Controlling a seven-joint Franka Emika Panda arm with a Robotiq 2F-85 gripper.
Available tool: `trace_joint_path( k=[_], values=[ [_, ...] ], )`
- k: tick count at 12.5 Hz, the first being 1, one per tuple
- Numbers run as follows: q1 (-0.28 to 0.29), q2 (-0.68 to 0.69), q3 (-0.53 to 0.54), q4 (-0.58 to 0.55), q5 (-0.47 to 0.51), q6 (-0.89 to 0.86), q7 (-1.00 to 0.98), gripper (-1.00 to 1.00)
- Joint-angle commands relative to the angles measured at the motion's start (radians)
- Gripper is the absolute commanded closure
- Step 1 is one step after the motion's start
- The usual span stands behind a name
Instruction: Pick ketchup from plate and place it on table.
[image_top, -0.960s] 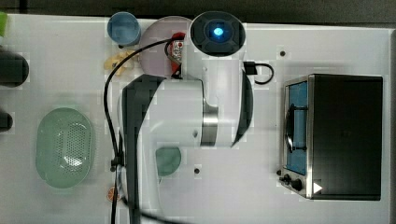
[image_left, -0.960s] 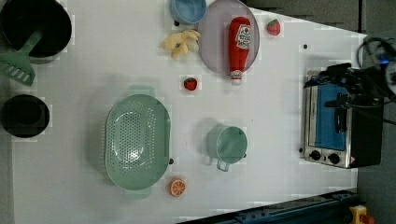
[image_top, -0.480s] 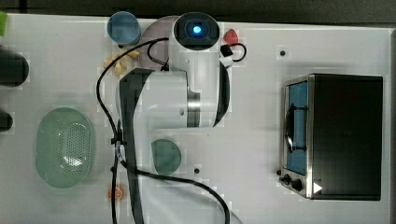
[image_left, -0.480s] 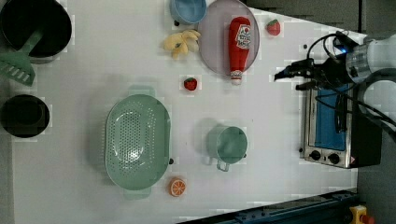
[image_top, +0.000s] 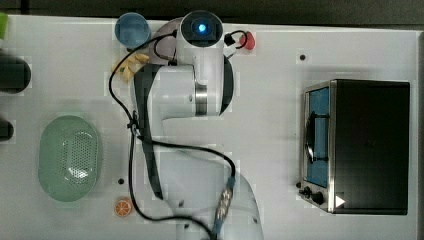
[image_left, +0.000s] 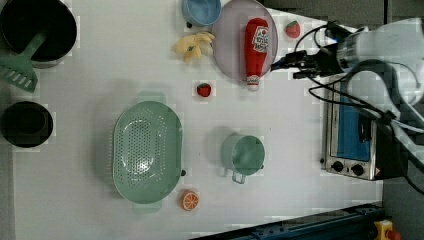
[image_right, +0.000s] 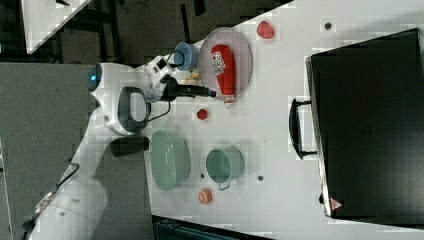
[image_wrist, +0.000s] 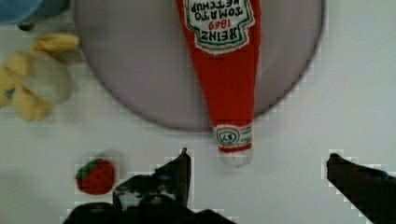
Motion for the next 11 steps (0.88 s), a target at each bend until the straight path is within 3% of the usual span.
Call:
trace_joint_path(
  k=[1, 11],
  values=[
    [0.018, 0.069, -0.007, 0.087, -0.055, 0.02, -0.064, -1.0],
    [0.032, 0.247, -0.011, 0.121, -0.088, 0.266, -0.065, -1.0]
  ],
)
